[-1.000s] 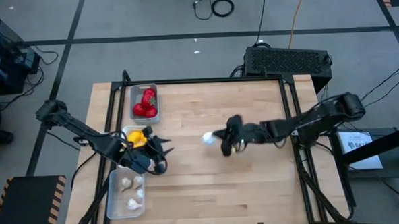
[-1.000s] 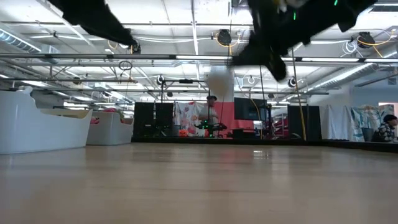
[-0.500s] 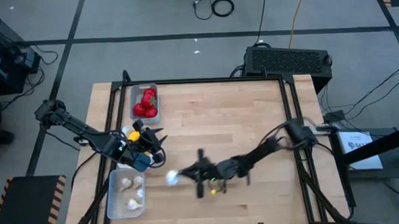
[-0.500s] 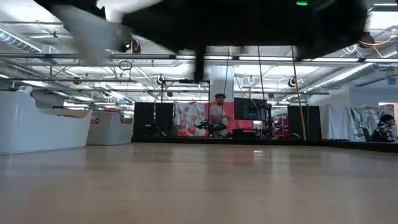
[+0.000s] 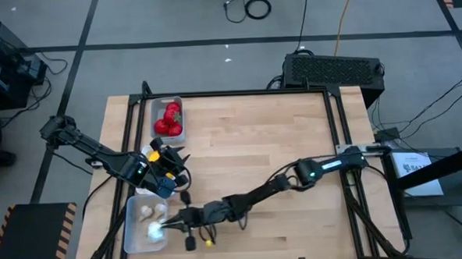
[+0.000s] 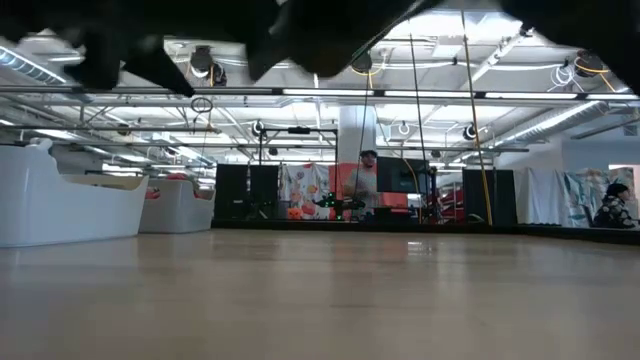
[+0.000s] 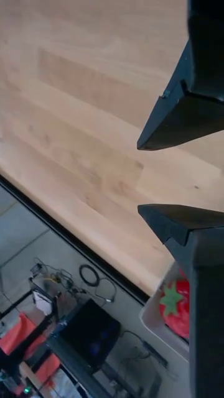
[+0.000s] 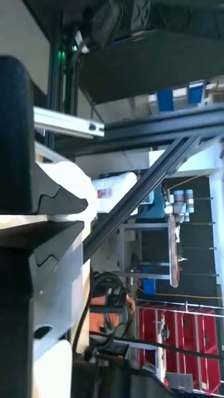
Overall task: Sort produce into baskets
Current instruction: Put the garlic into the transparent bin
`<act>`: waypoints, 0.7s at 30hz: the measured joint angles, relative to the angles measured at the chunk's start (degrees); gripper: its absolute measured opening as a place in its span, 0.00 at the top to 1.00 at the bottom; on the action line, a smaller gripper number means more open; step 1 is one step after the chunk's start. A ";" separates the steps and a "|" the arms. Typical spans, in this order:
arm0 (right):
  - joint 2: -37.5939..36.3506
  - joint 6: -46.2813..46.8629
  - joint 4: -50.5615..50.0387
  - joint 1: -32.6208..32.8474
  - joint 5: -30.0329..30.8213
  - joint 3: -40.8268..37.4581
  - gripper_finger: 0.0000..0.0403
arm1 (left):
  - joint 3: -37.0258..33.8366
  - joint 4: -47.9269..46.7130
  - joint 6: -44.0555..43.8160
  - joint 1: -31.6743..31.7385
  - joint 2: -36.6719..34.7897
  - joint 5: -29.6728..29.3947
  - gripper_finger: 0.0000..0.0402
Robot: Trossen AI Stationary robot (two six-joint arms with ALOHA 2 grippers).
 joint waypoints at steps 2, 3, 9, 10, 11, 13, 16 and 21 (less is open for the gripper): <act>3.90 1.06 -0.46 -0.46 -0.61 5.33 1.00 | 0.00 -2.15 -2.07 0.00 0.00 0.08 0.60; 5.52 1.61 -0.39 -0.73 -1.77 7.68 0.99 | 0.00 -3.02 -3.15 0.00 0.00 0.14 0.60; 11.06 2.87 0.64 -1.70 -3.34 13.82 0.99 | 0.00 -5.12 -6.07 -0.07 0.00 0.84 0.60; 11.19 3.64 0.43 -1.78 -3.33 13.56 0.99 | 0.00 -5.12 -6.07 -0.07 0.00 0.85 0.60; 11.29 4.63 -0.56 -1.87 -3.45 13.52 0.99 | 0.00 -5.10 -6.07 -0.07 0.00 0.85 0.60; 11.29 5.65 -2.26 -1.99 -3.84 13.52 0.98 | 0.00 -5.10 -6.09 -0.07 0.00 0.87 0.60; 11.27 6.11 -2.31 -2.16 -4.52 13.52 0.92 | 0.00 -4.80 -6.09 -0.07 0.00 0.87 0.60; 10.98 6.90 -4.78 -2.22 -6.02 13.52 0.77 | 0.00 -4.03 -6.09 -0.07 0.00 0.87 0.60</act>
